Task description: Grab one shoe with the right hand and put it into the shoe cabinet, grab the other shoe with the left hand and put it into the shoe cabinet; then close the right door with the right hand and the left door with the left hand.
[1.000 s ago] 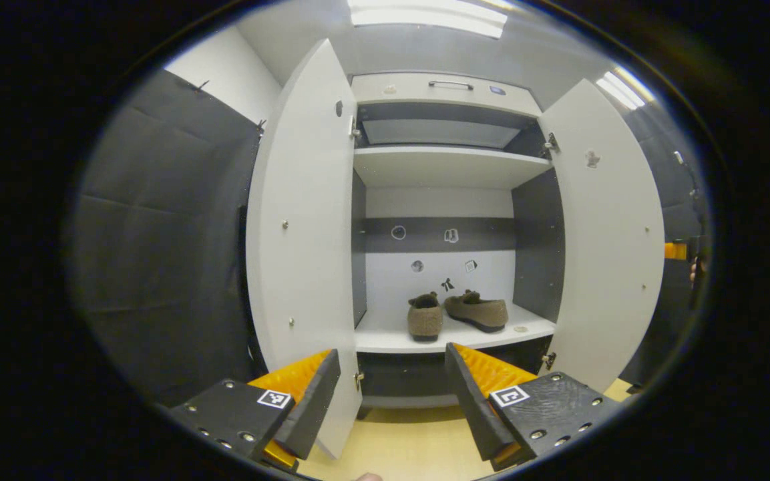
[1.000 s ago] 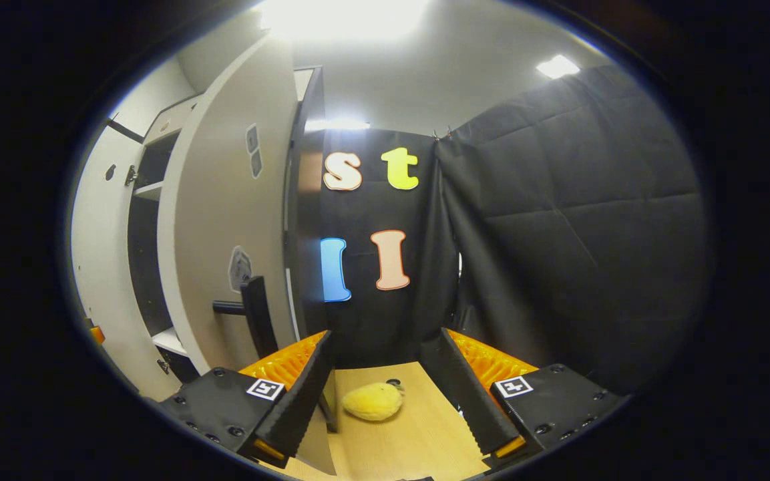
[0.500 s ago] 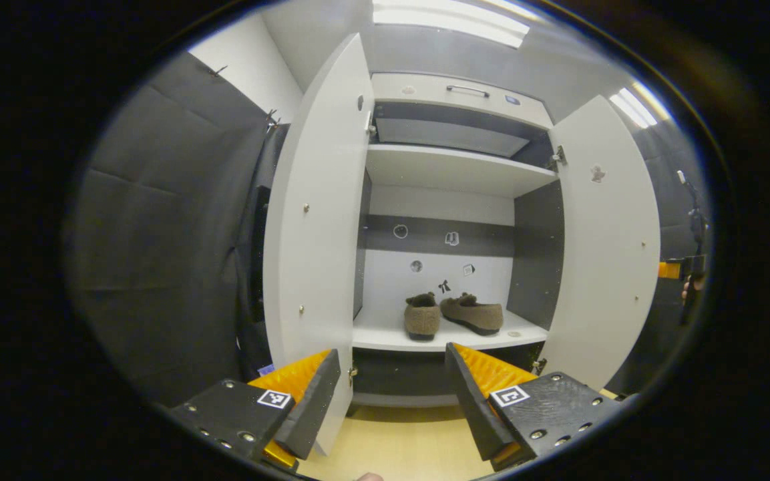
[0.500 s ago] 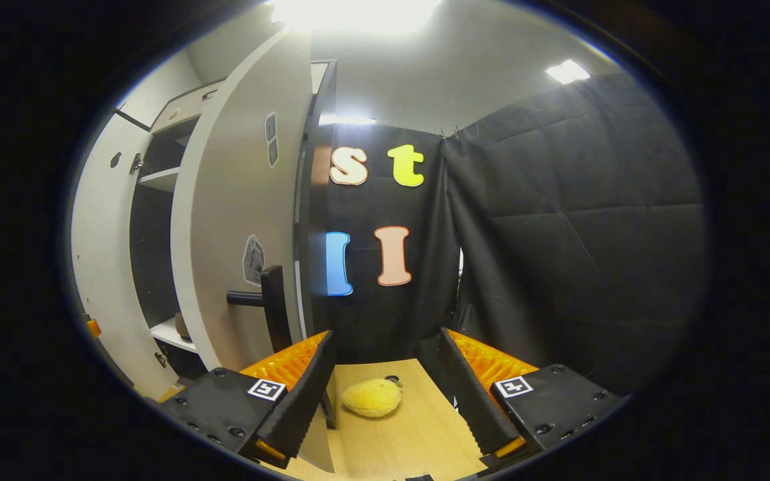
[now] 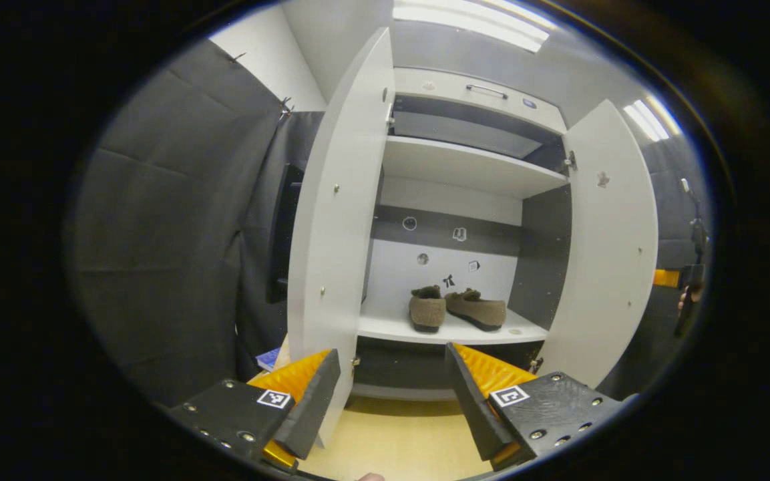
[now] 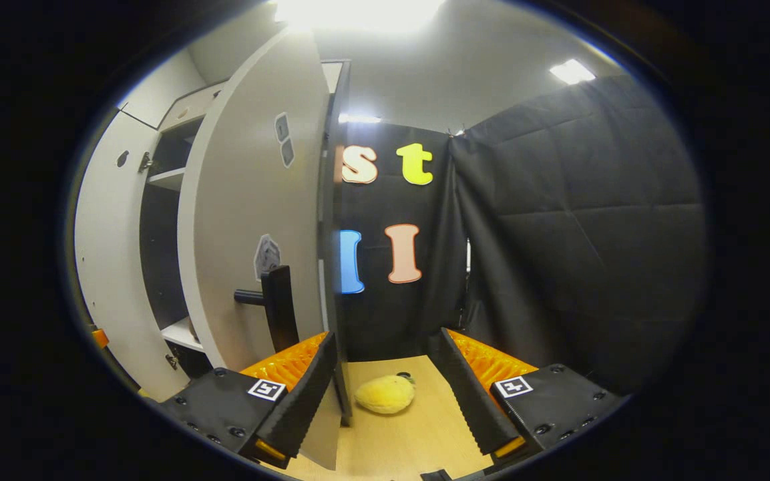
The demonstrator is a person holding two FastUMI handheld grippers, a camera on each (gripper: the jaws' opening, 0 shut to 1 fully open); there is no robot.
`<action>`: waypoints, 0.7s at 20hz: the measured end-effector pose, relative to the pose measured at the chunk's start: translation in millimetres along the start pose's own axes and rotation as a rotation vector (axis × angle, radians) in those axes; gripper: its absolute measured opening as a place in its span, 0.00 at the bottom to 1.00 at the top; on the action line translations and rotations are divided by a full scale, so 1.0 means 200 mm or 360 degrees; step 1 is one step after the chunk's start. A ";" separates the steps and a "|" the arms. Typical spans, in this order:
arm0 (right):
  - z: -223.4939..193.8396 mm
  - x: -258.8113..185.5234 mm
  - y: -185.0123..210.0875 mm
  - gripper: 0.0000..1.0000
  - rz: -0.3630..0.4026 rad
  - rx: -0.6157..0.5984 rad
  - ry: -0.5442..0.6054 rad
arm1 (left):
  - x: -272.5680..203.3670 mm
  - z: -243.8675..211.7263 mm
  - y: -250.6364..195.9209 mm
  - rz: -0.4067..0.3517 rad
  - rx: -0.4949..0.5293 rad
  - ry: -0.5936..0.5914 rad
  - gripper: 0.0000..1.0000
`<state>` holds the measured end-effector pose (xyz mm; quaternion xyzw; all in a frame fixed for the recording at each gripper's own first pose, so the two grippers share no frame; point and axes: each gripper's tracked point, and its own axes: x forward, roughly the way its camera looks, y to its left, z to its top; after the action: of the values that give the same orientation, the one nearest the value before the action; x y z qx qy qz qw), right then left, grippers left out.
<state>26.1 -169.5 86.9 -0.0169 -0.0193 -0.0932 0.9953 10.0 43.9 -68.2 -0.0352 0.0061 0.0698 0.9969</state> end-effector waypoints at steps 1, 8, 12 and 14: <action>0.00 0.00 0.05 0.98 0.0040 -0.0002 0.0000 | 0.00 0.00 0.01 0.0002 0.0000 0.0000 0.99; 0.02 0.05 0.41 0.98 0.0231 -0.0100 -0.0031 | -0.07 0.01 0.10 0.0063 -0.0002 -0.0017 0.92; 0.02 0.07 0.68 0.98 0.0433 -0.0121 -0.0038 | -0.13 0.01 0.18 0.0138 0.0005 -0.0025 0.92; 0.04 0.05 0.75 0.99 0.0484 -0.0105 -0.0065 | -0.18 0.03 0.23 0.0182 0.0011 -0.0030 0.99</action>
<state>64.0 -23.4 91.5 -0.0541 -0.0336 0.0585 0.9963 -31.6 83.8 -65.3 -0.0309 -0.0010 0.1270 0.9914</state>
